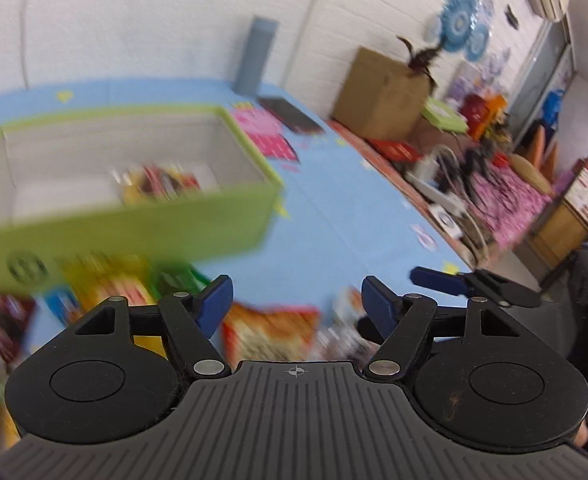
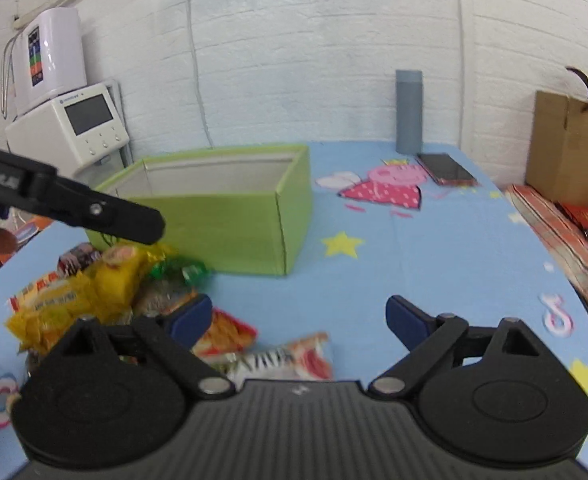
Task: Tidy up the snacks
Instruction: 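Grasp the silver-orange snack bag with the left gripper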
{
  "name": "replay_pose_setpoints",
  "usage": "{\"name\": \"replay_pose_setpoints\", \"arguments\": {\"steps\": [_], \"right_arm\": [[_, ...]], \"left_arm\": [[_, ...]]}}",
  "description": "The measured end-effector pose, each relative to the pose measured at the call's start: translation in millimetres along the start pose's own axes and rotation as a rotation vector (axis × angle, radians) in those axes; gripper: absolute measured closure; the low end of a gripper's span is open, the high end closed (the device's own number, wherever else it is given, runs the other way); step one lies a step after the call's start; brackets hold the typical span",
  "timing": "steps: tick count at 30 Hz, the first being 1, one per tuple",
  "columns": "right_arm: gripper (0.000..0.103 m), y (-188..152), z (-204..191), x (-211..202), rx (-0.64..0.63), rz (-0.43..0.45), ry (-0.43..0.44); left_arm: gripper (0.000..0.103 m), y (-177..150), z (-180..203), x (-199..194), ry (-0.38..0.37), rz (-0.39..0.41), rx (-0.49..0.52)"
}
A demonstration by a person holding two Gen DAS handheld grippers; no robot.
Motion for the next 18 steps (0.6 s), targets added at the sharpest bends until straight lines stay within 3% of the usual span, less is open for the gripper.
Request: {"name": "replay_pose_setpoints", "arguments": {"steps": [5,8,10,14,18], "right_arm": [[0.010,-43.9,2.7,-17.7,-0.003,-0.049,0.028],[0.010,-51.9,-6.5,-10.6,-0.069,-0.071,0.031],[0.009,-57.6,-13.5,-4.1,-0.105,-0.103,0.025],[0.009,-72.2,-32.9,-15.7,-0.114,-0.100,0.059],[0.009,-85.1,-45.7,-31.6,-0.075,-0.085,0.055]], "left_arm": [[0.044,-36.4,40.6,18.0,-0.090,-0.063,-0.047],[0.046,-42.3,43.4,41.9,-0.067,-0.113,-0.073],[0.058,-47.2,38.5,54.9,-0.046,-0.150,-0.092],[0.069,-62.9,38.3,58.7,-0.121,-0.180,-0.145],[0.071,-79.6,44.9,42.5,-0.106,-0.160,-0.107]]}}
Point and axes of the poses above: each gripper's, at about its wrist camera, not at the fingertips, and x roughly the way its jaws point, z to its right, y to its top, the point moved 8 cm from there along x, roughly the way its jaws point, and after that the axes turned 5 degrees about x, right-handed, at the moved point
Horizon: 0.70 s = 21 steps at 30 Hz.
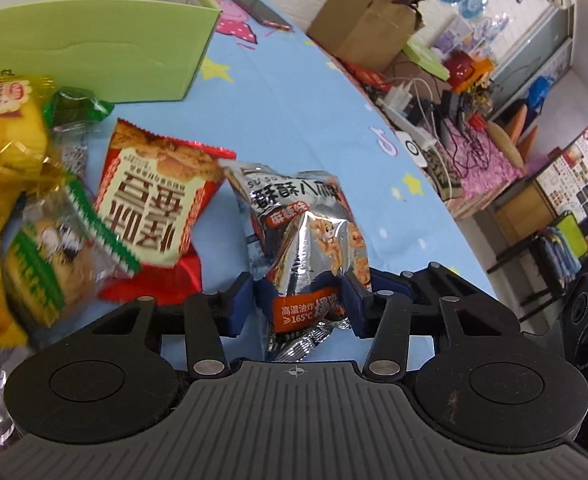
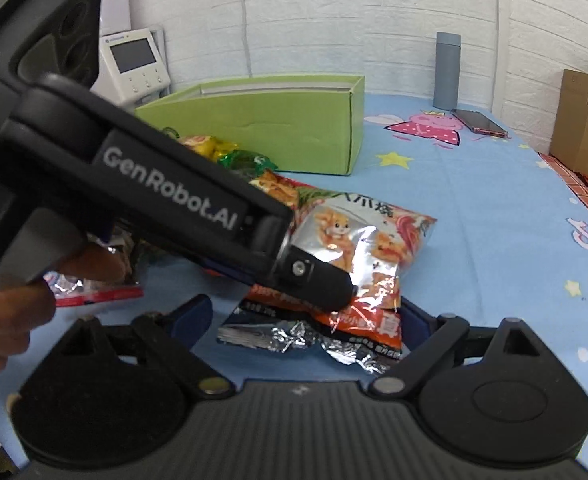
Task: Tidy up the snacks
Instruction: 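Grasp the silver-orange snack bag with the left gripper, then lower the silver-orange bag into the green box and release it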
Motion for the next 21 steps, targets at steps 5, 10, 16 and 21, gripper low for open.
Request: {"name": "replay_pose_setpoints", "arguments": {"steps": [5,10,16,21], "right_arm": [[0.009,-17.1,-18.3,-32.8,0.081,0.036,0.041],[0.010,-14.7,-19.9,-47.5,0.085,0.062,0.031],[0.010,-7.8,-13.2,-39.2,0.091,0.057,-0.005],[0.033,-17.1,-13.0,-26.4,0.137,0.018,0.018]], "left_arm": [[0.067,-39.1,12.2,-25.3,0.010,0.001,0.047],[0.036,-30.1,-2.3,-42.7,0.100,0.076,0.046],[0.044,-25.5,-7.8,-33.9,0.040,0.059,-0.013],[0.071,-34.3,-6.6,-25.9,-0.079,0.034,-0.058]]}}
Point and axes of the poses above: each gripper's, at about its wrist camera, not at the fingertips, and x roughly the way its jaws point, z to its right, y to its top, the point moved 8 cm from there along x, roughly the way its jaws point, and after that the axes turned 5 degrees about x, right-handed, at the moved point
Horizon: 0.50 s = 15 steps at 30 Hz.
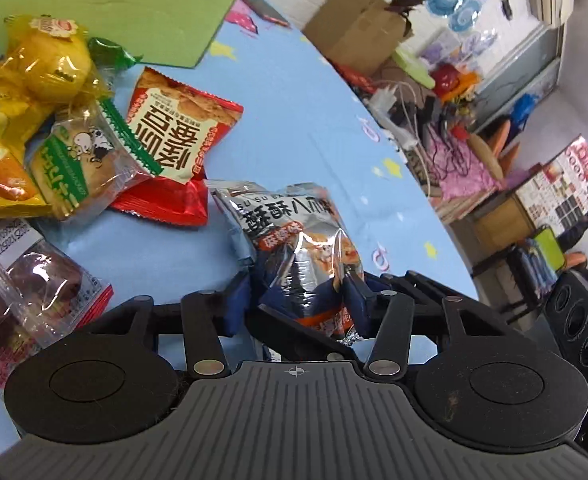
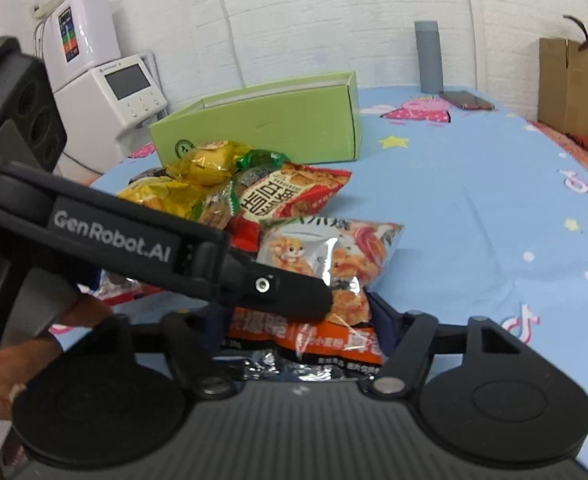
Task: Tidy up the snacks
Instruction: 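Lower the silver-orange bag into the green box and release it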
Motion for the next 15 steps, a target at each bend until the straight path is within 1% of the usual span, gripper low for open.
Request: {"name": "replay_pose_setpoints", "arguments": {"steps": [3,5,7,9,11,15], "right_arm": [[0.036,4.6,-6.5,-9.0,-0.015,0.011,-0.002],[0.036,16.1,-12.2,-13.7,-0.036,0.031,-0.009],[0.036,36.2,-22.2,-14.7,-0.071,0.059,-0.009],[0.035,63.8,-34.6,-9.1,-0.111,0.096,0.007],[0.035,96.3,-50.4,5.1,-0.156,0.123,0.032],[0.035,162.8,-84.9,58.5,-0.226,0.143,0.106]], "left_arm": [[0.072,5.0,7.1,-13.5,-0.010,0.021,0.029],[0.071,16.6,9.6,-25.4,-0.013,0.055,0.039],[0.071,40.3,7.9,-43.4,-0.010,0.105,0.048],[0.070,69.1,-0.6,-62.2,0.005,0.155,0.062],[0.070,99.9,-15.2,-80.4,0.044,0.203,0.071],[0.070,162.6,-59.7,-104.6,0.178,0.266,0.099]]}}
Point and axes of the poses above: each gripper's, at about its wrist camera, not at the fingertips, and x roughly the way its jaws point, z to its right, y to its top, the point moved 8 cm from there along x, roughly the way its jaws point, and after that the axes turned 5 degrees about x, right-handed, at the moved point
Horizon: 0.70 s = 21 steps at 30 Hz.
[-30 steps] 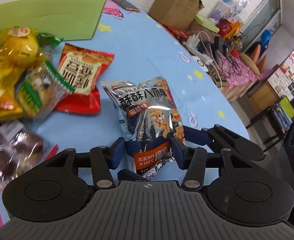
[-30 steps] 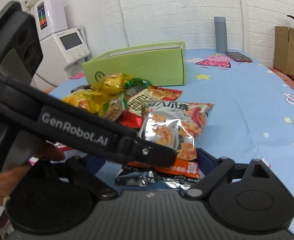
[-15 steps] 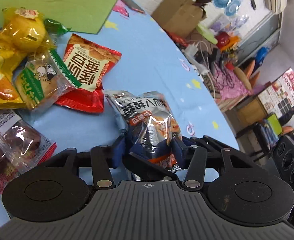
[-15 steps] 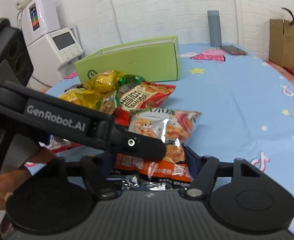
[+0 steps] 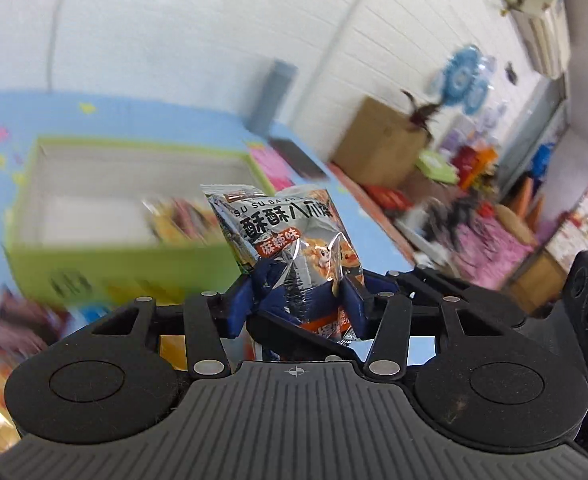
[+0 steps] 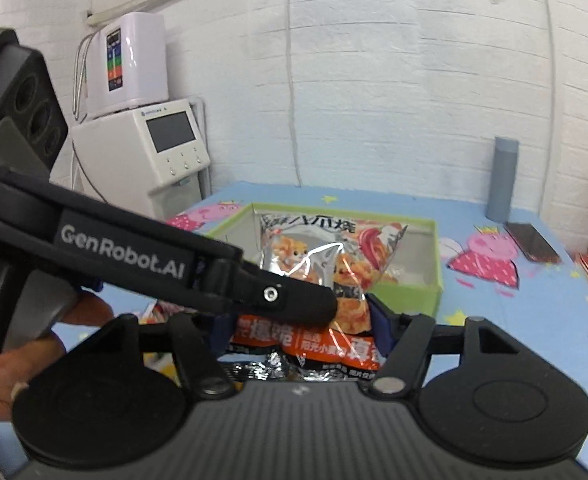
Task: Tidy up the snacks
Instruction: 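Lower the silver-orange bag into the green box and release it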
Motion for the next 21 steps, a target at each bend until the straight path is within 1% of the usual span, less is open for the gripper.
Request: {"name": "replay_pose_setpoints", "arguments": {"steps": [3,6,10,12,13,14,15,16,18,20,21], "right_arm": [[0.035,31.7,-7.3,56.7,-0.049,-0.023,0.031],[0.034,46.6,-7.2,110.2,-0.061,-0.065,0.062],[0.034,43.1,-1.4,167.1,-0.057,-0.130,0.080],[0.033,36.9,3.5,185.4,-0.053,-0.157,0.078],[0.029,33.0,5.6,191.8,-0.056,-0.168,0.076],[0.023,30.5,7.0,196.1,-0.062,-0.171,0.071],[0.023,29.7,8.3,197.9,-0.064,-0.171,0.065],[0.023,30.5,9.6,196.5,-0.065,-0.166,0.057],[0.021,36.6,10.7,182.9,-0.064,-0.131,0.055],[0.014,44.0,8.9,161.8,-0.056,-0.085,0.062],[0.012,46.6,6.0,148.8,-0.058,-0.062,0.063]], "left_arm": [[0.070,30.4,-44.0,17.6,0.076,-0.003,0.002],[0.070,45.2,-84.5,42.4,0.121,-0.035,-0.021],[0.071,44.5,-131.6,75.1,0.147,-0.076,-0.055],[0.069,42.1,-144.9,86.1,0.163,-0.086,-0.062],[0.061,41.3,-151.0,88.2,0.186,-0.082,-0.054],[0.056,41.5,-155.0,89.0,0.205,-0.077,-0.047],[0.051,43.5,-157.7,87.1,0.227,-0.066,-0.043],[0.051,44.7,-158.2,82.7,0.235,-0.055,-0.039],[0.050,45.7,-151.9,68.9,0.224,-0.026,-0.024],[0.046,44.8,-140.7,52.4,0.214,0.005,-0.007],[0.042,43.9,-132.9,44.0,0.211,0.018,0.006]]}}
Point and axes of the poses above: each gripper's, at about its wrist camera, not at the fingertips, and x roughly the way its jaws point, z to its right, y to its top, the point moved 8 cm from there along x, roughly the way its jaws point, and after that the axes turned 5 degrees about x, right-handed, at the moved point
